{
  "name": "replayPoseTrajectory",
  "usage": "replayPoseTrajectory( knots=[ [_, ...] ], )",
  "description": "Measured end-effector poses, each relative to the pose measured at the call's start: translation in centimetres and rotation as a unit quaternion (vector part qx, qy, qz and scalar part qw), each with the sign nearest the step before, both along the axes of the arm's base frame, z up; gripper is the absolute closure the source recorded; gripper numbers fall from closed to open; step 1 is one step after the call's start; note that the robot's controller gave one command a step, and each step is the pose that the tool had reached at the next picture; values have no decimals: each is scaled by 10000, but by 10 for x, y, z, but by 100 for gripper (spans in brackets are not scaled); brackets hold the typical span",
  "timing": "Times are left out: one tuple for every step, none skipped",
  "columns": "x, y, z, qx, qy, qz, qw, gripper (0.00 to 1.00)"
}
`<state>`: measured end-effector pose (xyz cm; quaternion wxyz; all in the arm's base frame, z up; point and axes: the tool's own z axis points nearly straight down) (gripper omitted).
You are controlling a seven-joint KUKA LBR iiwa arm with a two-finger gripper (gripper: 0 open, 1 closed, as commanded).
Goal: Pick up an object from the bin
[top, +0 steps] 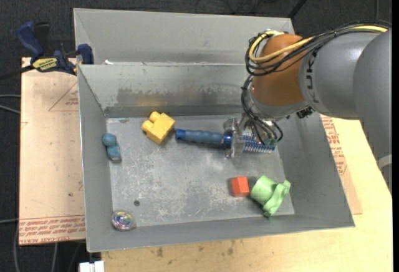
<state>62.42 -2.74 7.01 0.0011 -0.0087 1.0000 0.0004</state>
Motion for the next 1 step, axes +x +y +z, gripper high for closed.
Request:
replayPoseTrajectory(
  knots=[
    [-15,-4,137,-3,-33,-69,10000,100]
  ],
)
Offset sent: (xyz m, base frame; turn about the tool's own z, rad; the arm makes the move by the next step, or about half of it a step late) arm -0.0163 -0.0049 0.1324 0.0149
